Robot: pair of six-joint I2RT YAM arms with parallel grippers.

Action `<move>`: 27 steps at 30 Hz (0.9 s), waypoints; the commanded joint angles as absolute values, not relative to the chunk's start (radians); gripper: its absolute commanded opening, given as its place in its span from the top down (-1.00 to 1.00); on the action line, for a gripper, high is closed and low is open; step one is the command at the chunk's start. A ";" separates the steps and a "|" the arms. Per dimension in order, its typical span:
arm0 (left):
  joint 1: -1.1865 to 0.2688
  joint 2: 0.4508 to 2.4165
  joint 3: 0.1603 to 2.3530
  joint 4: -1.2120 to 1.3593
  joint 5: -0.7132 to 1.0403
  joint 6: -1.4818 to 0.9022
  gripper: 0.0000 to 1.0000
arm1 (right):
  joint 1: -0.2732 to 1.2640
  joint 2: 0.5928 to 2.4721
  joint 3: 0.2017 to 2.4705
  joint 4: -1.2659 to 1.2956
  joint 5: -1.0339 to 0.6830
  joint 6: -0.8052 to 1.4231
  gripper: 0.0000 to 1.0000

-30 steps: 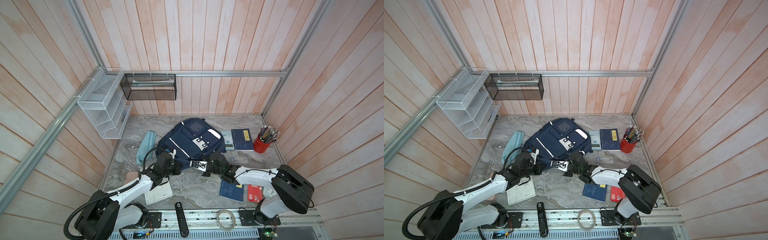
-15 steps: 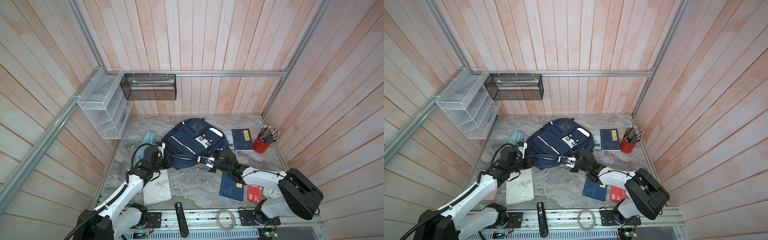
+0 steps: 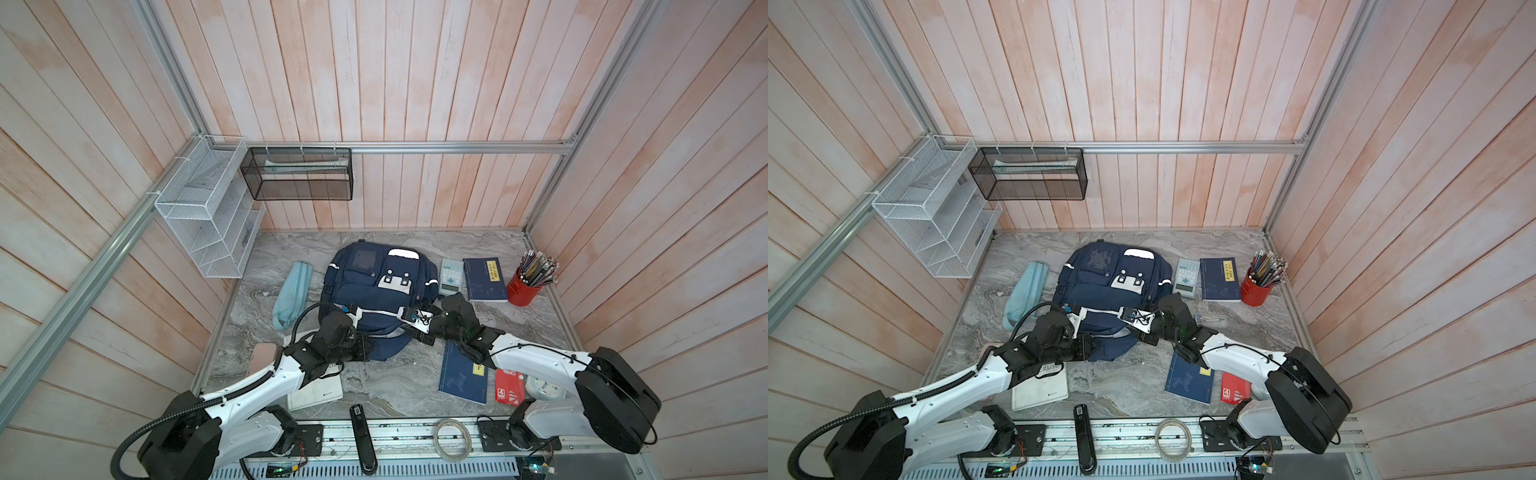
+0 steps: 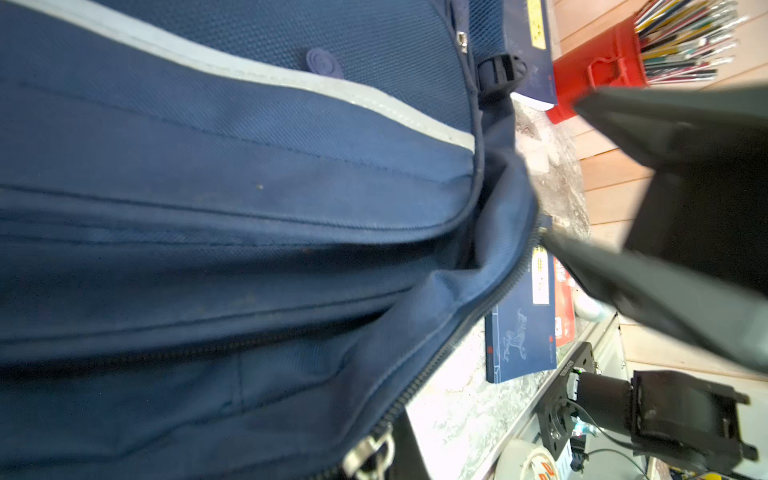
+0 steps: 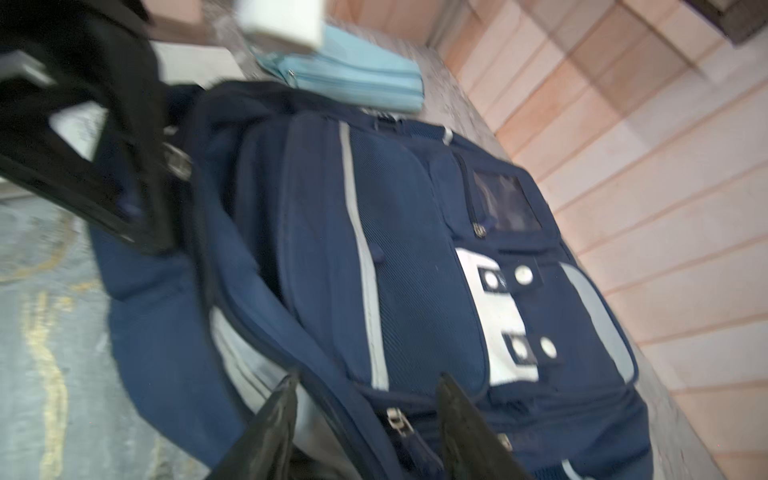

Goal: Pack the student bag

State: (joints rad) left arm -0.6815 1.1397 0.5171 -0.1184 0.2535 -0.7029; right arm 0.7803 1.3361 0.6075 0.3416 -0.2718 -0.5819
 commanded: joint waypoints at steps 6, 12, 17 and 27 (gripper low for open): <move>-0.744 1.209 0.592 0.032 0.261 -0.727 1.00 | 0.872 1.452 0.684 0.302 -0.357 -0.570 -0.11; -0.740 1.192 0.591 -0.023 0.234 -0.701 1.00 | 0.884 1.515 0.715 0.192 -0.269 -0.599 0.68; -0.677 1.186 0.572 -0.020 0.256 -0.680 1.00 | 0.884 1.434 0.625 0.225 -0.225 -0.609 1.00; -0.264 1.224 0.602 -0.037 0.301 -0.537 1.00 | 0.861 1.322 0.499 0.375 -0.084 -0.571 1.00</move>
State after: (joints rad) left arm -0.3794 1.2072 0.5556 -0.0891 0.3901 -0.6086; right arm 0.8848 1.3636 0.5449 0.3794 -0.1410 -0.5953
